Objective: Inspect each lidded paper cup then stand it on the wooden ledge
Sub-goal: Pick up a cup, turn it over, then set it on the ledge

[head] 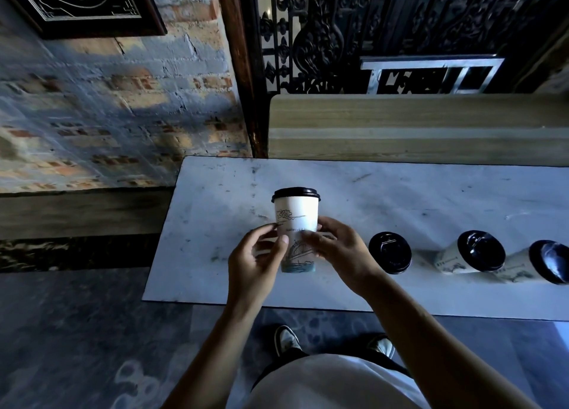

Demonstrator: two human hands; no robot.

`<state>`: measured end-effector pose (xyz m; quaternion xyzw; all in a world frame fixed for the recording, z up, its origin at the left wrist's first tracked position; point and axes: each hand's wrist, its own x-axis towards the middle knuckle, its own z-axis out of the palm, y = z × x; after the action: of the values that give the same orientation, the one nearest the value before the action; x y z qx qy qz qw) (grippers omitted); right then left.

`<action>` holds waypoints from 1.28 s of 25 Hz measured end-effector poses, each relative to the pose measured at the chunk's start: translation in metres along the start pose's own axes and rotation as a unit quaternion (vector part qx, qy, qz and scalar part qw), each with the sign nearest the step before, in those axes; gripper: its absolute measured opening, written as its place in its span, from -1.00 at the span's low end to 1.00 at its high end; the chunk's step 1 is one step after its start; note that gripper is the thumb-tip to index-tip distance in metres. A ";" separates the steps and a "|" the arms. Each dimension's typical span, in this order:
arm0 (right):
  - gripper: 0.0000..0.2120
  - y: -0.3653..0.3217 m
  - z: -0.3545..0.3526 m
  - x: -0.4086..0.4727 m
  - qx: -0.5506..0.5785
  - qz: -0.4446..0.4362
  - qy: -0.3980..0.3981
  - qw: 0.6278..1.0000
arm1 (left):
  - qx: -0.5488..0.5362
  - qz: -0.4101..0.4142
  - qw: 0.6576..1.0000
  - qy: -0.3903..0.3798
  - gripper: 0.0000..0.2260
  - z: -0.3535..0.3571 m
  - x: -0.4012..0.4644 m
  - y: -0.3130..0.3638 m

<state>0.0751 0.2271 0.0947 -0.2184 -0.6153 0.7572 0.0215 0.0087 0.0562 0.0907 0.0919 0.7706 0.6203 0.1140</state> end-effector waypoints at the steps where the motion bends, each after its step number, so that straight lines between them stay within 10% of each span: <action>1: -0.65 0.000 0.000 0.000 0.007 0.004 0.004 1.000 | -0.007 0.001 1.000 -0.008 -0.75 0.001 -0.001 0.001; 32: -0.54 0.003 0.002 -0.002 0.139 0.035 0.004 0.990 | 0.002 0.005 1.000 -0.005 -0.65 -0.011 -0.003 -0.003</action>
<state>0.0771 0.2234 0.0926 -0.2380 -0.4963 0.8344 0.0275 0.0080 0.0445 0.0903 0.0992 0.7708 0.6188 0.1145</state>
